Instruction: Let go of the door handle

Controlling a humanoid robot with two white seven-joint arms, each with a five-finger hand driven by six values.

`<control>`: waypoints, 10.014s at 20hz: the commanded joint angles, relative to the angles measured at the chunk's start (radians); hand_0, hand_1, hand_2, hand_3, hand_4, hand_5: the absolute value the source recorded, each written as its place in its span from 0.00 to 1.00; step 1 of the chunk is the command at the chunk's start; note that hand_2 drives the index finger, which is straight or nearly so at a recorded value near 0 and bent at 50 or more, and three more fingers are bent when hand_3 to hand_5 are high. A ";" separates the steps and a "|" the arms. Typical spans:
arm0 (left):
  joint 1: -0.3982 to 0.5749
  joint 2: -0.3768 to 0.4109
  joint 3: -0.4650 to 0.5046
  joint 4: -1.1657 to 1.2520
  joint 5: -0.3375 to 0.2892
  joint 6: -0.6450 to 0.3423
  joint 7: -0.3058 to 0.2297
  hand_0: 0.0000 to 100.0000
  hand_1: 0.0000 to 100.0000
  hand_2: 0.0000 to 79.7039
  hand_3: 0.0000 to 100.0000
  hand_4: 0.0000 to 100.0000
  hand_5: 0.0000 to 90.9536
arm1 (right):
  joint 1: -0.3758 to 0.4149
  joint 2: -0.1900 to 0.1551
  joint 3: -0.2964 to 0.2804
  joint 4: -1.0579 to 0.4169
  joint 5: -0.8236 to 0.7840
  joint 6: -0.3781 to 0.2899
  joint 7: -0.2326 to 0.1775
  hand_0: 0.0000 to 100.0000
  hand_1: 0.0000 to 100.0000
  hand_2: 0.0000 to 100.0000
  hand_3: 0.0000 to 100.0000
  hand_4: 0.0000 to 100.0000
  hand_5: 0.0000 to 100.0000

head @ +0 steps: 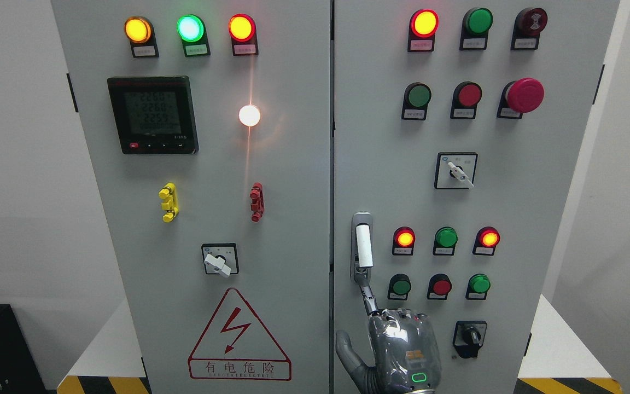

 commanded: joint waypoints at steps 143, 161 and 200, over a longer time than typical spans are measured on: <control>0.020 0.000 0.000 0.000 0.000 0.000 0.000 0.12 0.56 0.00 0.00 0.00 0.00 | -0.218 0.000 -0.052 -0.019 0.072 0.073 0.111 0.45 0.26 1.00 1.00 1.00 1.00; 0.020 0.000 0.000 0.000 0.000 0.000 0.000 0.12 0.56 0.00 0.00 0.00 0.00 | -0.215 0.002 -0.068 -0.023 0.070 0.079 0.109 0.47 0.26 1.00 1.00 1.00 1.00; 0.020 0.000 0.000 0.000 0.000 0.000 0.000 0.12 0.56 0.00 0.00 0.00 0.00 | -0.213 0.002 -0.079 -0.031 0.072 0.079 0.103 0.48 0.32 0.99 1.00 1.00 1.00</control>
